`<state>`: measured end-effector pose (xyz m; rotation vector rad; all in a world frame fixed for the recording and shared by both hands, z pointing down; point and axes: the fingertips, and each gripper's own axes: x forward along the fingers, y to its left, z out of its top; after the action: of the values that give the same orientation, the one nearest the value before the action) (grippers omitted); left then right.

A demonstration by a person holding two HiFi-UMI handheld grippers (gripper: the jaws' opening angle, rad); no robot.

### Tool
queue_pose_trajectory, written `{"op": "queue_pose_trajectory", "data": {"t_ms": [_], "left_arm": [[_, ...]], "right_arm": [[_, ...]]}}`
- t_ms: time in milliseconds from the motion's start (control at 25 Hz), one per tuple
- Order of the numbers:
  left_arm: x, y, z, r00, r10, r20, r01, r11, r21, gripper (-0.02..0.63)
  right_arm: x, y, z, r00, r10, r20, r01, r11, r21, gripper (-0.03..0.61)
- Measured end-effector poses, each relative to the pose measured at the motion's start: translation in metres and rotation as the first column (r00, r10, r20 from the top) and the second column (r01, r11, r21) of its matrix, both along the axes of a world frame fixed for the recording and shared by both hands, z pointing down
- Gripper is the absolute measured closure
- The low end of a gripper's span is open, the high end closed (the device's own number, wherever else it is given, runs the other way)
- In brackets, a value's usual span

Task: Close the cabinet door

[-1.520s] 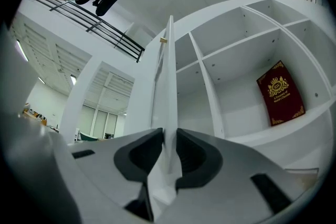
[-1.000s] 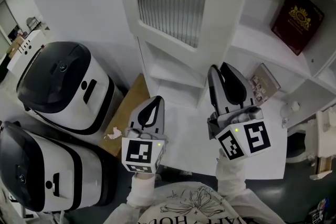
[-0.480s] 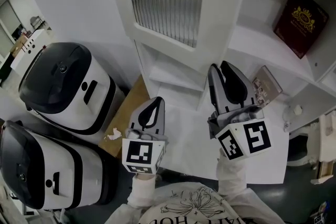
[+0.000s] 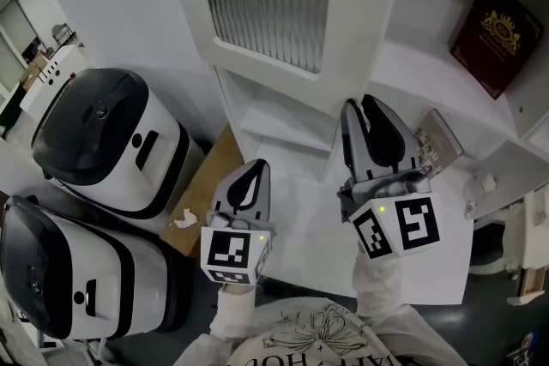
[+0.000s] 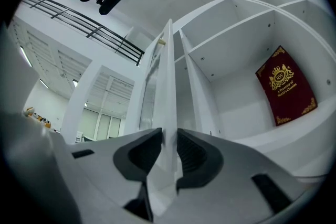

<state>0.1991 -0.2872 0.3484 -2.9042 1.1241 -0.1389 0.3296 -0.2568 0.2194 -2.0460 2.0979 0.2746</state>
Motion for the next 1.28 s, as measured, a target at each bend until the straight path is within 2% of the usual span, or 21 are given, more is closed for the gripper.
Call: {"op": "queue_pose_trajectory", "data": {"t_ms": [360,1280], "left_arm": [[0.005,-0.009,0.002,1.0,-0.019,0.01,0.019,1.0,-0.003,0.609],[0.039,-0.02,-0.006,1.0,0.018,0.011,-0.018,1.0,0.013,0.609]], "right_arm": [[0.012,-0.009,0.001,1.0,-0.003,0.01,0.003,1.0,0.005,0.488],[0.039,-0.033,0.001,1.0,0.025,0.007,-0.024,1.0,-0.011,0.488]]}}
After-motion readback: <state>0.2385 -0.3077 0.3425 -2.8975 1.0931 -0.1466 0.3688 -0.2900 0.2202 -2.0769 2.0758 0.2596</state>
